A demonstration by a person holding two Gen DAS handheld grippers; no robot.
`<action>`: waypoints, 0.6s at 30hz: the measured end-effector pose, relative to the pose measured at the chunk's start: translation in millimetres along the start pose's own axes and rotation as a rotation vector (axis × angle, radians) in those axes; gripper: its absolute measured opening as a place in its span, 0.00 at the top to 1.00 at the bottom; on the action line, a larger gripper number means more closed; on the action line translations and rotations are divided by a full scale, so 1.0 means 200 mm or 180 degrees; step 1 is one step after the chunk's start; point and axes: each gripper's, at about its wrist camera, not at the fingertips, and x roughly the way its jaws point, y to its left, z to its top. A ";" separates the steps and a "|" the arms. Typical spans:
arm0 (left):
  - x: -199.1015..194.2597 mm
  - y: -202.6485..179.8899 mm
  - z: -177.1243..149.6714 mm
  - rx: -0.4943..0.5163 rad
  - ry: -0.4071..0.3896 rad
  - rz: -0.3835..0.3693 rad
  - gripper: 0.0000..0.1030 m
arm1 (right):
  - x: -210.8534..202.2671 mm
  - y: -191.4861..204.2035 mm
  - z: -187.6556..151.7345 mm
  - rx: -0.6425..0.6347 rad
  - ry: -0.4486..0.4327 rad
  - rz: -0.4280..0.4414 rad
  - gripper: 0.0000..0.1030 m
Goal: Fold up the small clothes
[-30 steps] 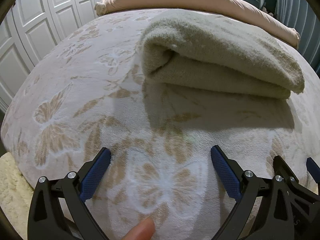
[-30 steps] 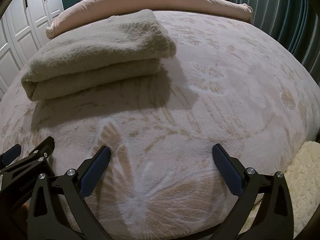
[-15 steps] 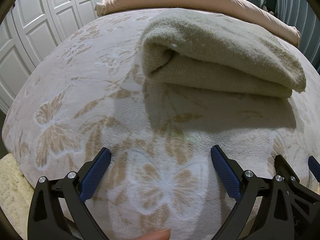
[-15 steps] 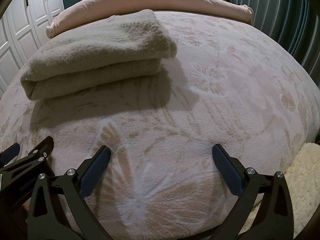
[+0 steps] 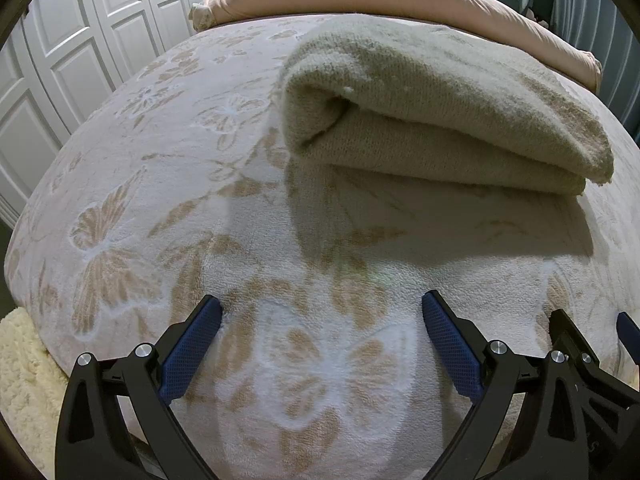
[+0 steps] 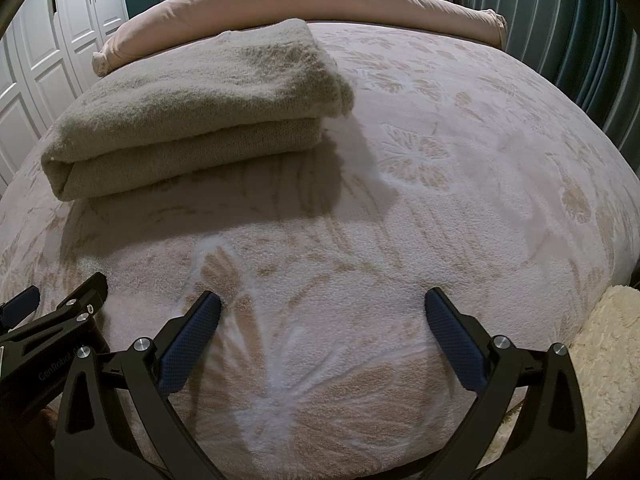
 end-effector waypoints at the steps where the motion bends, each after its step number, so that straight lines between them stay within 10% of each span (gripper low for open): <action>1: 0.00 0.00 0.00 -0.0001 -0.0002 0.0001 0.05 | 0.00 0.00 0.00 0.0000 0.0001 0.0000 0.04; 18: 0.01 0.01 0.00 0.0023 0.0035 0.0018 0.05 | 0.00 0.00 0.00 0.0001 0.0002 -0.0002 0.04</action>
